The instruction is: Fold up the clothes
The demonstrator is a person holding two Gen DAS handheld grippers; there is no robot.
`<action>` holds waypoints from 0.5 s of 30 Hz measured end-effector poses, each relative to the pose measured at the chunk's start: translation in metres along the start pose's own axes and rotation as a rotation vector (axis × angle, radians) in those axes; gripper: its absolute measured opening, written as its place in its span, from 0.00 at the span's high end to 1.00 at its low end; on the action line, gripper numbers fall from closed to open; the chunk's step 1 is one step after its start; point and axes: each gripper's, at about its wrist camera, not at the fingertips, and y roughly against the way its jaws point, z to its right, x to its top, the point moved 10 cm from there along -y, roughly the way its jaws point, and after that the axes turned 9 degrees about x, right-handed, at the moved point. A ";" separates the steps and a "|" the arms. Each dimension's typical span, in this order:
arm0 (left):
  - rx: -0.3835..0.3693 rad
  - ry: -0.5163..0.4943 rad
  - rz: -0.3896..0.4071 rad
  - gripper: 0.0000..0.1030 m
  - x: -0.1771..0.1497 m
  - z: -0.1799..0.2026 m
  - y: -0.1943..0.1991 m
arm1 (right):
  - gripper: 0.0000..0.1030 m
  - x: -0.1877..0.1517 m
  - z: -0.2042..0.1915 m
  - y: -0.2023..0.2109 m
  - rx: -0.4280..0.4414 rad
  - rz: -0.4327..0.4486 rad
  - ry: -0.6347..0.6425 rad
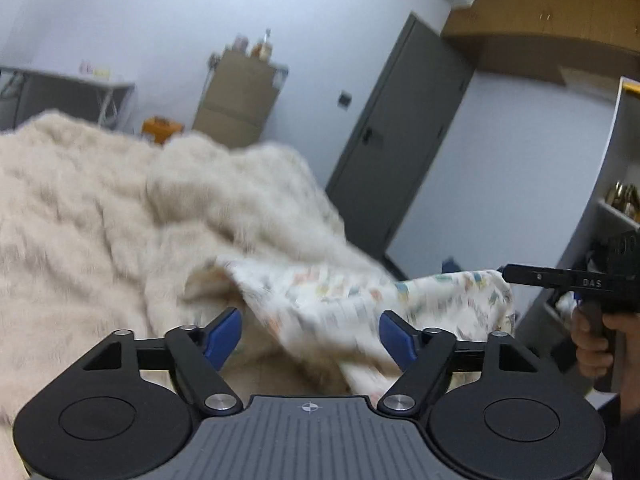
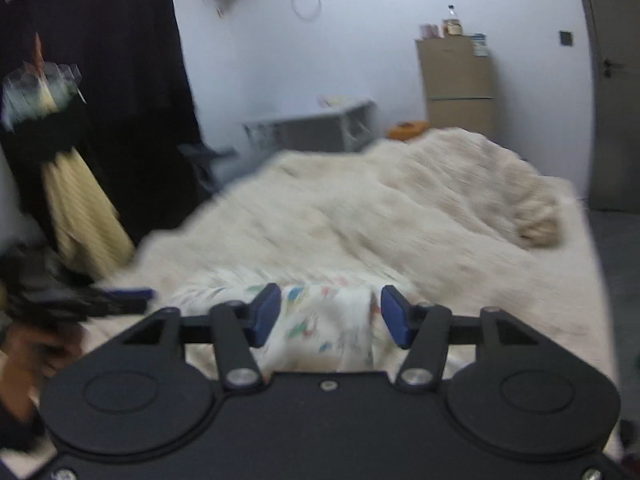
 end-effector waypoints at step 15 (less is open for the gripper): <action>-0.073 0.339 -0.121 0.32 0.018 -0.054 -0.073 | 0.98 -0.093 -0.101 -0.048 0.282 -0.178 0.176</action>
